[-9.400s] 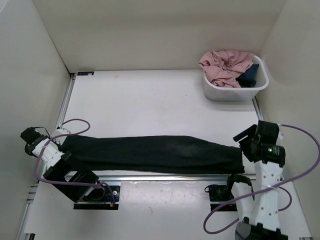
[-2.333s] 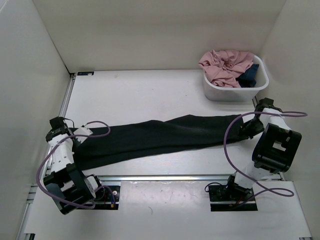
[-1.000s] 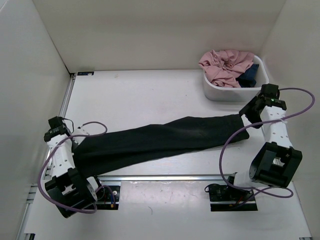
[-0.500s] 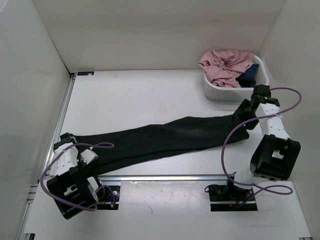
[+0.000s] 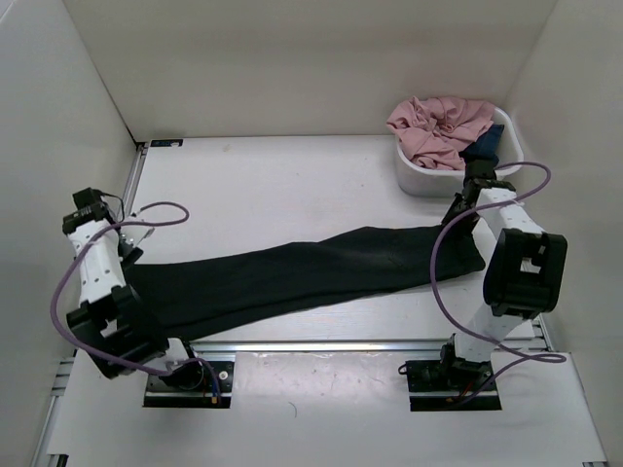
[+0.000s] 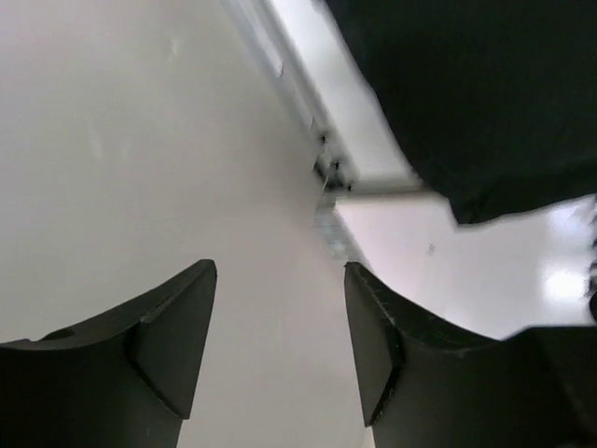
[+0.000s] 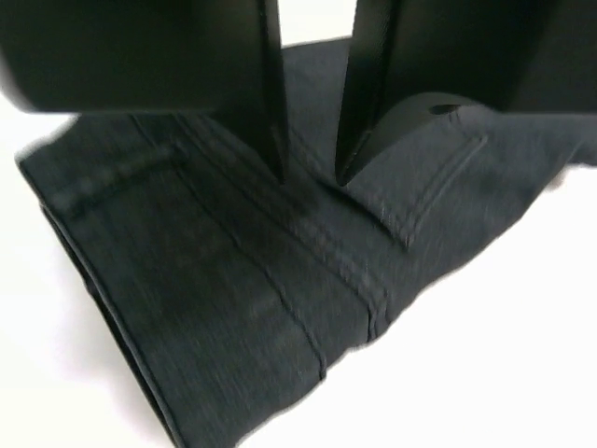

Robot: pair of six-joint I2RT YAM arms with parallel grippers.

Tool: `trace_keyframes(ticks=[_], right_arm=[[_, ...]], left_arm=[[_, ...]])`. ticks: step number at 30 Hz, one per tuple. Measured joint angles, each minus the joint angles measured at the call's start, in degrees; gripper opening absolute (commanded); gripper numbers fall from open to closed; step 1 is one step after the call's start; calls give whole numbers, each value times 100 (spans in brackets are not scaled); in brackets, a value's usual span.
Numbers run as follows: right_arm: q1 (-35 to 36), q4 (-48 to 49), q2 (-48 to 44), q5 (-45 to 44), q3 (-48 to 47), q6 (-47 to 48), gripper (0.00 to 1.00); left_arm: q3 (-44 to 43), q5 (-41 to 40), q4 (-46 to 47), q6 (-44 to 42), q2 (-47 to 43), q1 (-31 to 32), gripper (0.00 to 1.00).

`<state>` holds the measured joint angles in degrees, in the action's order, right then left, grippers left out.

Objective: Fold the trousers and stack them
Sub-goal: Fold the trousers

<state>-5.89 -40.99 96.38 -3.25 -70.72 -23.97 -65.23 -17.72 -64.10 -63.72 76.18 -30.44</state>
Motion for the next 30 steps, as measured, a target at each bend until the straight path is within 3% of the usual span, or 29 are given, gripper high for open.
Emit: trace_keyframes(ticks=[2, 3, 4, 10, 13, 18, 22, 30], right_arm=[[2, 188, 229, -2, 11, -116, 13], [2, 254, 354, -20, 11, -192, 3], [7, 313, 479, -52, 11, -289, 0], [-181, 833, 793, -20, 505, -1631, 0], [-363, 1165, 433, 52, 999, -2518, 0], [-417, 1266, -50, -413, 1434, -3407, 0], [-514, 1355, -531, -1045, 1687, -3740, 0], [-575, 1272, -2492, -1174, 3510, -4339, 0]], left_arm=[[-144, 269, 31, 376, 334, 144, 65], [-79, 400, 59, 542, 446, 236, 65], [131, 494, 160, 741, 518, 372, 65], [2492, 391, 1117, 1447, 715, 1285, 63], [2942, -20, 1211, 1585, 719, 1397, 60], [2780, -101, 1182, 1803, 988, 1432, 59], [2116, -380, 1303, 1827, 1698, 1604, 59], [264, -450, 3115, 1840, 2583, 1971, 60]])
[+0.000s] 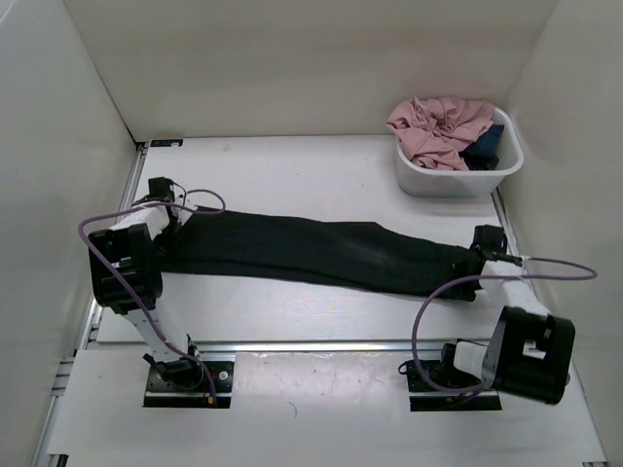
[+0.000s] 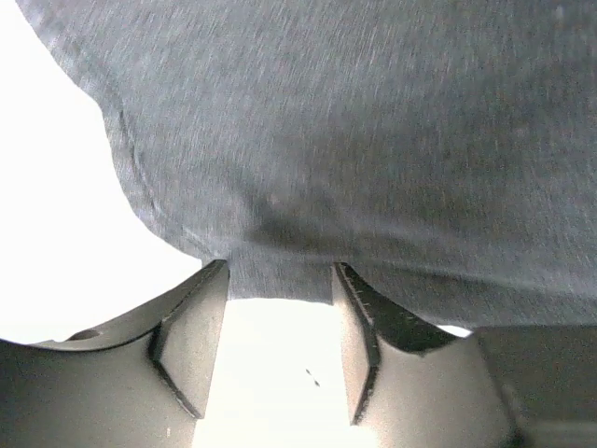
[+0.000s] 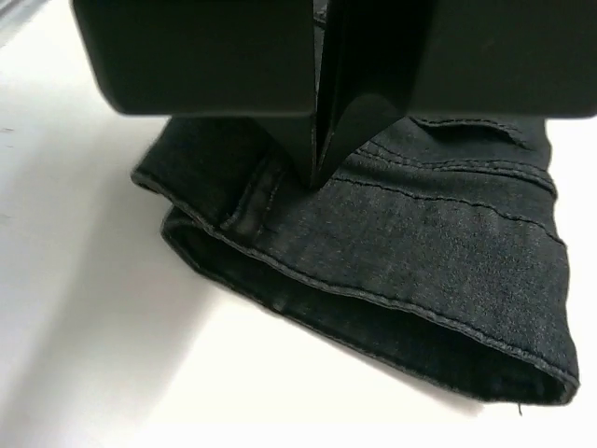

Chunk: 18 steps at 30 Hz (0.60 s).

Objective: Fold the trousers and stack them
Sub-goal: Fold the trousers

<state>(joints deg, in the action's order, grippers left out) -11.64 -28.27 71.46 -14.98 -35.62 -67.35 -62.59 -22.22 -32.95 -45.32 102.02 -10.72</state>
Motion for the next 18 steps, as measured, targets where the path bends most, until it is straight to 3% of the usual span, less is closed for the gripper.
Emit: trace_keyframes(ticks=[2, 3, 5, 6, 9, 12, 18], right_arm=[[4, -7, -352, 37, 321, 92, 10], [4, -11, -444, 70, 374, 225, 29], [4, -52, -474, 142, 280, 649, 48], [4, -177, -409, 168, 90, 901, 63], [9, -581, -168, 227, -761, 1659, 75], [11, -859, -190, 319, -1427, 2164, 79], [13, -1224, -1088, 868, -828, 2295, 79]], left_arm=[[-90, 22, 177, -24, -7, 59, 61], [-92, 37, 203, -28, -9, 76, 63], [-48, 90, 131, -31, -24, 83, 64], [2, 125, 70, -24, -48, 83, 64], [164, 234, -225, 31, -190, 81, 70], [297, 302, -496, 111, -538, 79, 73], [85, 533, -903, 551, -1132, -186, 71]])
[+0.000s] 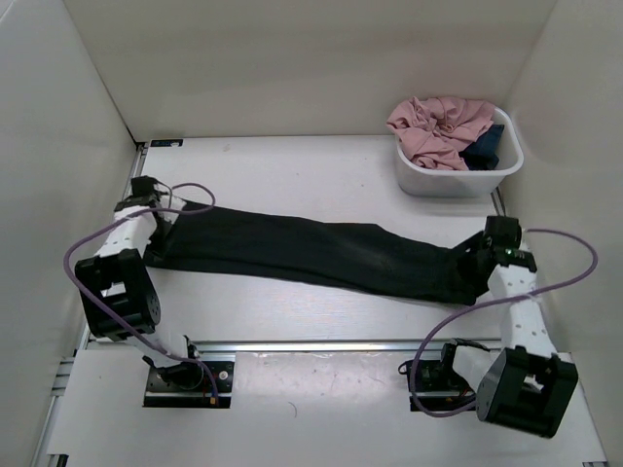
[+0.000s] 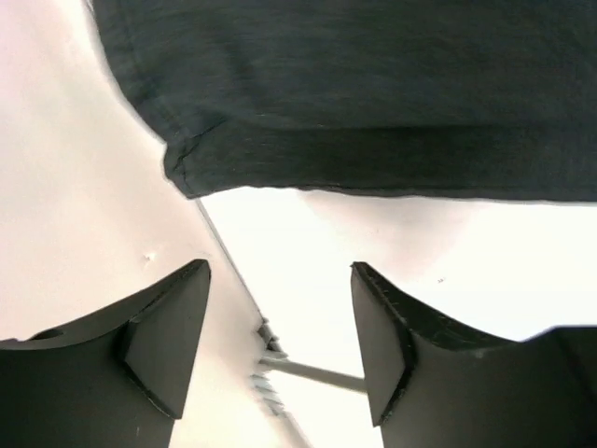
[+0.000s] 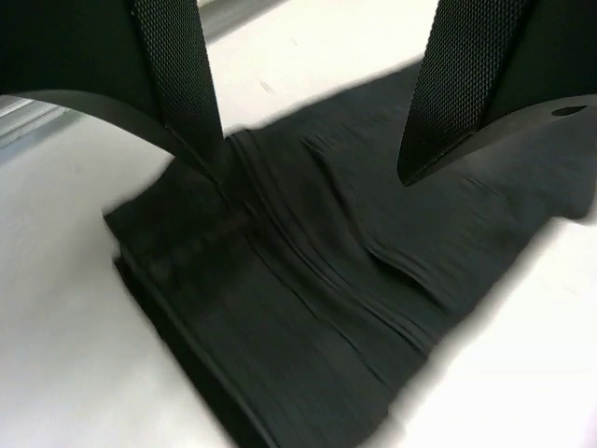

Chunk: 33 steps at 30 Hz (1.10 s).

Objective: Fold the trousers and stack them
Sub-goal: Fold the trousers

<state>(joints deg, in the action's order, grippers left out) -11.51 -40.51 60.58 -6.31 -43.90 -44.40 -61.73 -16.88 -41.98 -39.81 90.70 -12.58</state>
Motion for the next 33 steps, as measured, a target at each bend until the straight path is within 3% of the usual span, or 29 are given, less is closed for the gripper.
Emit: trace_keyframes(ticks=[4, 7, 11, 15, 21, 26, 27, 30, 31, 32, 33], right_arm=[[0, 149, -503, 487, 1189, -354, 80], [0, 457, -763, 719, 1926, -660, 89], [-33, 953, -846, 713, 2011, -826, 99], [-129, 1215, -551, 798, 1945, -925, 99], [-162, 463, -715, 411, 1543, -647, 99], [-162, -160, -992, 81, 643, -391, 99], [-162, -157, -986, 96, 614, -378, 99], [-164, -63, -911, 376, 964, -494, 99], [-162, 59, -850, 496, 1222, -579, 99], [-162, 188, -778, 601, 1521, -680, 99], [-162, 269, -675, 684, 1792, -793, 99]], left_arm=[[-750, 807, -330, 695, 184, -769, 72], [-1429, 1672, -415, 1248, 485, -1408, 74], [-1751, 2286, -446, 1727, 942, -1882, 79], [-1980, 2743, -520, 1978, 1606, -1963, 82], [-2205, 3104, -579, 2109, 2229, -1952, 82], [-2234, 3147, -595, 2109, 2430, -1899, 64], [-2229, 3156, -601, 2092, 2439, -1888, 53], [-2210, 3198, -599, 2033, 2433, -1873, 36], [-2194, 3206, -599, 2009, 2433, -1871, 22], [-2164, 3213, -588, 1982, 2426, -1869, 15], [-2120, 3217, -586, 1937, 2406, -1869, 15]])
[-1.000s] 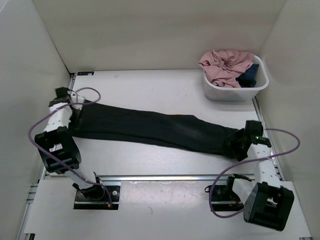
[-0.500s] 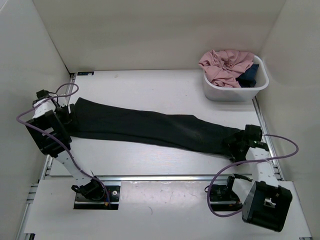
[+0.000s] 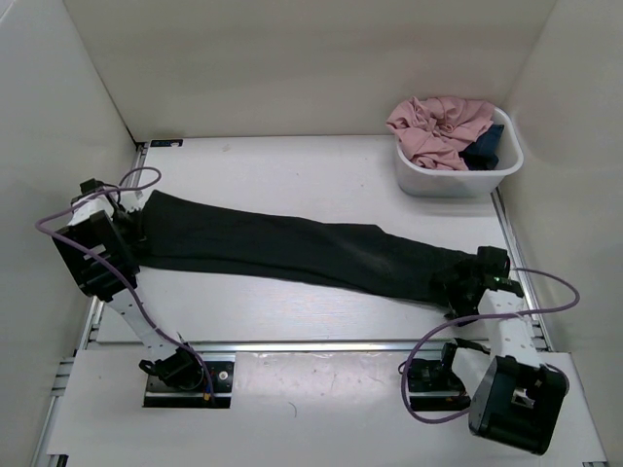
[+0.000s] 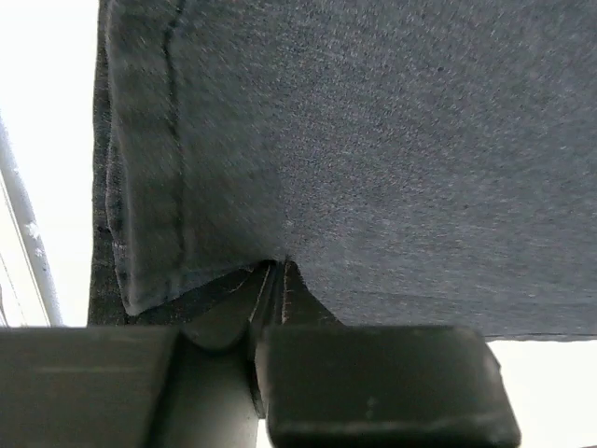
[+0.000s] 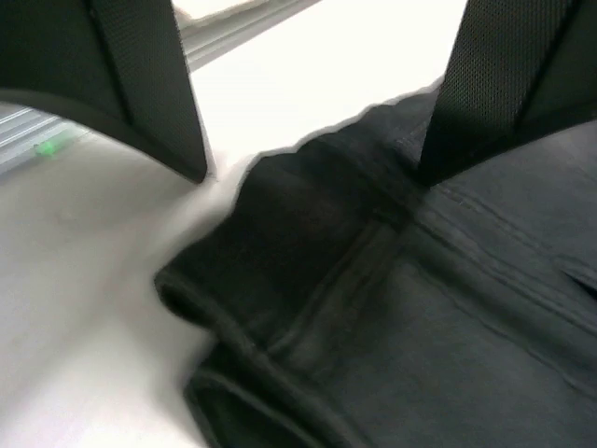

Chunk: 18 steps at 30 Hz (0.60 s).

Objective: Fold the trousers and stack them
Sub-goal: Fold the trousers

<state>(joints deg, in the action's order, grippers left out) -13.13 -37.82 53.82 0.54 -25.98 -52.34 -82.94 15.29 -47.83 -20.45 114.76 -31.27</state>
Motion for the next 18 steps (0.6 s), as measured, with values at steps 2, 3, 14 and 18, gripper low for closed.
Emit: trace_keyframes(ticks=[2, 3, 14, 18], right_arm=[[-42, 428, 120, 55, 68, -153, 99], [-39, 597, 258, 85, 57, -203, 99], [-142, 2962, 1943, 275, -50, -852, 5], [-151, 3062, 2096, 289, -129, -876, 0]], left_arm=[[83, -4, 17, -79, -20, 0, 15], [129, -9, 24, -125, -35, 0, 15], [179, -20, -522, -660, -507, -225, 15], [-170, 74, -938, -796, -518, -313, 15]])
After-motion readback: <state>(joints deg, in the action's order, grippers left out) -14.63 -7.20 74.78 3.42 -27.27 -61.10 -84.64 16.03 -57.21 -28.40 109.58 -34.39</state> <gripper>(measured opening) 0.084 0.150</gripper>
